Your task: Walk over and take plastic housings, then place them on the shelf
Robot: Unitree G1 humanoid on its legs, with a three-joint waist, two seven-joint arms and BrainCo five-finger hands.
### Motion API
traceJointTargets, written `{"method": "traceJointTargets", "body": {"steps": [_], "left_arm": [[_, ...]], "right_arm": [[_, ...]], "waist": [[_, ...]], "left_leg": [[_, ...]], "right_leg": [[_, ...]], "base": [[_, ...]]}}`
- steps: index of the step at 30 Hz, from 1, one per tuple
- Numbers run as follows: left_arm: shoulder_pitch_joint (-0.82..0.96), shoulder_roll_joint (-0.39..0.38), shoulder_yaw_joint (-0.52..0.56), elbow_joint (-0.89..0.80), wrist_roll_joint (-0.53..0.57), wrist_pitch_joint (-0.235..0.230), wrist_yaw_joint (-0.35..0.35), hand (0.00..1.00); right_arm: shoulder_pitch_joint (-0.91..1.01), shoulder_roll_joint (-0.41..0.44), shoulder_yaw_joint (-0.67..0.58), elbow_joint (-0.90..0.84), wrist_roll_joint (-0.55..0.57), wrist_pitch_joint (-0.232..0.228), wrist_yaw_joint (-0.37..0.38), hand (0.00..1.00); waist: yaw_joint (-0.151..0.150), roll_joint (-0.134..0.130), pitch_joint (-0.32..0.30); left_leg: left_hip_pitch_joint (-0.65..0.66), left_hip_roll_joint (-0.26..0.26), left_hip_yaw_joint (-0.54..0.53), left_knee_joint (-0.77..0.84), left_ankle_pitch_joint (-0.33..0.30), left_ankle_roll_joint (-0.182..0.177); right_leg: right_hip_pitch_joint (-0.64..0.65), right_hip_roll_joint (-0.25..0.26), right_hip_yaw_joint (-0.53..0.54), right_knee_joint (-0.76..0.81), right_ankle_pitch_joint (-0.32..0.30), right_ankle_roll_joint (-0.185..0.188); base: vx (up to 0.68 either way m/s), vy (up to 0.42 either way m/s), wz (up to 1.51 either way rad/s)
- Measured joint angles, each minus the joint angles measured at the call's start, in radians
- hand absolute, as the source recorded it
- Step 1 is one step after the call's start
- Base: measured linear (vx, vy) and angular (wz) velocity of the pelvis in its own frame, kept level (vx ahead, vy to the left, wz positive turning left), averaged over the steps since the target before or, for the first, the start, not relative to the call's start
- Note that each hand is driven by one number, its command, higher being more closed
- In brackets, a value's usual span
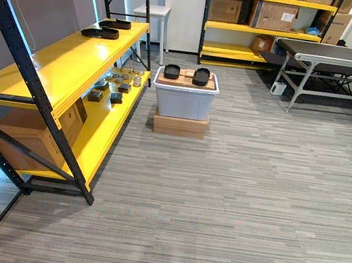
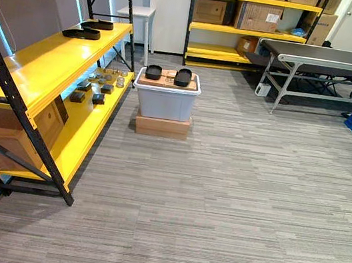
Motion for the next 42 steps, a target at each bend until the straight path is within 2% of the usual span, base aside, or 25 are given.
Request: {"method": "traceJointTargets", "body": {"steps": [6,14,21,26,28,29,30,31,32,33,34,35,37,38,39,40,41,42], "left_arm": [[0.010,-0.023,-0.055,-0.068,-0.012,-0.028,0.025,0.00],[0.035,-0.021,-0.102,-0.136,-0.033,-0.064,0.028,0.00],[0.035,-0.019,-0.120,-0.150,-0.044,-0.076,0.028,0.00],[0.041,-0.010,-0.118,-0.122,-0.049,-0.076,0.028,0.00],[0.035,-0.009,-0.118,-0.105,-0.049,-0.075,0.028,0.00],[0.033,-0.010,-0.119,-0.104,-0.049,-0.073,0.025,0.00],[0.033,-0.009,-0.119,-0.103,-0.049,-0.072,0.025,0.00],[0.031,-0.009,-0.119,-0.095,-0.048,-0.067,0.026,0.00],[0.028,-0.008,-0.120,-0.075,-0.046,-0.060,0.025,0.00],[0.027,-0.004,-0.120,-0.065,-0.042,-0.055,0.025,0.00],[0.032,0.006,-0.120,-0.049,-0.030,-0.042,0.025,0.00],[0.034,0.011,-0.120,-0.036,-0.025,-0.031,0.026,0.00],[0.023,0.019,-0.119,-0.031,-0.018,-0.025,0.027,0.00],[-0.011,0.027,-0.118,-0.030,-0.014,-0.024,0.027,0.00],[-0.028,0.029,-0.117,-0.030,-0.010,-0.025,0.027,0.00],[-0.053,0.033,-0.117,-0.029,-0.009,-0.025,0.026,0.00],[-0.063,0.022,-0.116,-0.024,-0.008,-0.026,0.023,0.00],[-0.067,0.020,-0.111,-0.019,-0.006,-0.026,0.019,0.00]], "right_arm": [[0.021,0.038,0.073,-0.047,0.000,-0.025,-0.014,0.00],[0.046,0.043,0.170,-0.124,0.000,-0.061,-0.011,0.00],[0.044,0.042,0.209,-0.127,-0.001,-0.062,-0.011,0.00],[0.023,0.030,0.227,-0.114,-0.003,-0.061,-0.009,0.00],[0.012,0.028,0.228,-0.105,-0.003,-0.061,-0.005,0.00],[-0.008,0.025,0.228,-0.087,-0.005,-0.060,-0.003,0.00],[-0.016,0.024,0.228,-0.076,-0.005,-0.060,-0.002,0.00],[-0.020,0.024,0.228,-0.073,-0.005,-0.059,0.002,0.00],[-0.014,0.026,0.228,-0.074,-0.006,-0.058,0.009,0.00],[-0.004,0.029,0.228,-0.074,-0.008,-0.057,0.012,0.00],[0.018,0.035,0.232,-0.072,-0.010,-0.050,0.017,0.00],[0.030,0.035,0.245,-0.054,-0.010,-0.045,0.017,0.00],[0.038,0.040,0.247,-0.024,-0.010,-0.043,0.018,0.00],[0.053,0.050,0.245,-0.013,-0.010,-0.042,0.018,0.00],[0.059,0.053,0.242,-0.005,-0.010,-0.041,0.019,0.00],[0.084,0.058,0.218,0.003,-0.010,-0.039,0.020,0.00],[0.115,0.059,0.169,0.007,-0.010,-0.038,0.020,0.00],[0.121,0.064,0.141,0.010,-0.010,-0.037,0.019,0.00]], "waist": [[-0.004,0.000,0.001],[-0.009,-0.002,0.001],[-0.008,-0.004,0.001],[0.007,-0.011,0.015],[0.003,-0.012,0.021],[0.004,-0.008,0.040],[0.004,-0.006,0.052],[0.007,-0.003,0.071],[0.008,-0.001,0.083],[0.005,-0.004,0.089],[-0.005,-0.011,0.096],[-0.012,-0.012,0.105],[-0.023,-0.011,0.105],[-0.044,-0.009,0.108],[-0.053,-0.010,0.109],[-0.064,-0.020,0.105],[-0.072,0.004,0.098],[-0.074,0.010,0.094]], "left_leg": [[-0.001,0.000,0.004,0.000,0.000,0.000],[0.000,0.000,0.006,-0.001,0.000,0.001],[-0.001,0.000,0.016,-0.010,0.000,0.001],[-0.007,0.000,0.064,-0.016,0.000,0.001],[-0.020,-0.001,0.066,-0.012,-0.002,0.004],[-0.023,0.003,0.081,-0.003,-0.010,0.014],[-0.023,0.005,0.087,0.007,-0.021,0.025],[-0.018,0.005,0.093,0.022,-0.050,0.043],[-0.003,0.002,0.095,0.026,-0.067,0.053],[0.008,-0.002,0.093,0.026,-0.074,0.057],[0.035,-0.015,0.086,0.024,-0.085,0.062],[0.063,-0.014,0.081,0.020,-0.097,0.074],[0.074,-0.002,0.070,0.024,-0.117,0.077],[0.074,0.018,0.037,0.031,-0.135,0.064],[0.077,0.027,0.023,0.030,-0.143,0.054],[0.091,0.036,-0.002,0.026,-0.161,0.030],[0.125,0.066,-0.021,0.024,-0.172,0.005],[0.116,0.083,-0.023,0.063,-0.173,-0.001]], "right_leg": [[-0.002,0.000,0.000,0.000,0.000,0.000],[-0.003,0.000,-0.001,-0.001,0.000,-0.001],[-0.011,0.001,0.008,-0.001,0.001,-0.001],[-0.042,0.003,0.059,0.000,0.010,-0.013],[-0.065,0.001,0.060,0.017,0.010,-0.012],[-0.098,0.000,0.066,0.084,-0.011,0.009],[-0.125,-0.002,0.074,0.142,-0.035,0.015],[-0.190,-0.016,0.079,0.304,-0.090,0.049],[-0.285,-0.040,0.066,0.528,-0.115,0.062],[-0.344,-0.064,0.050,0.654,-0.114,0.057],[-0.423,-0.109,0.022,0.828,-0.120,0.054],[-0.463,-0.134,-0.013,0.864,-0.127,0.048],[-0.489,-0.136,-0.055,0.754,-0.128,0.041],[-0.494,-0.115,-0.073,0.569,-0.120,0.036],[-0.493,-0.104,-0.075,0.497,-0.109,0.023],[-0.486,-0.089,-0.071,0.399,-0.054,-0.027],[-0.466,-0.063,-0.074,0.420,-0.020,-0.069],[-0.457,-0.057,-0.087,0.438,-0.046,-0.087]], "base": [[-0.03,-0.005,-0.01],[0.00,0.000,0.00],[0.00,0.000,-0.04],[-0.01,0.009,-0.29],[-0.03,0.003,-0.14],[-0.02,0.022,-0.21],[-0.04,0.046,-0.30],[-0.06,0.074,-0.22],[-0.05,0.076,-0.11],[0.01,0.082,0.10],[0.09,0.058,0.18],[0.13,0.031,0.15],[0.18,-0.055,0.23],[0.27,-0.133,0.53],[0.41,-0.219,0.79],[0.47,-0.263,0.73],[0.64,-0.322,0.64],[0.60,-0.284,0.33]]}}
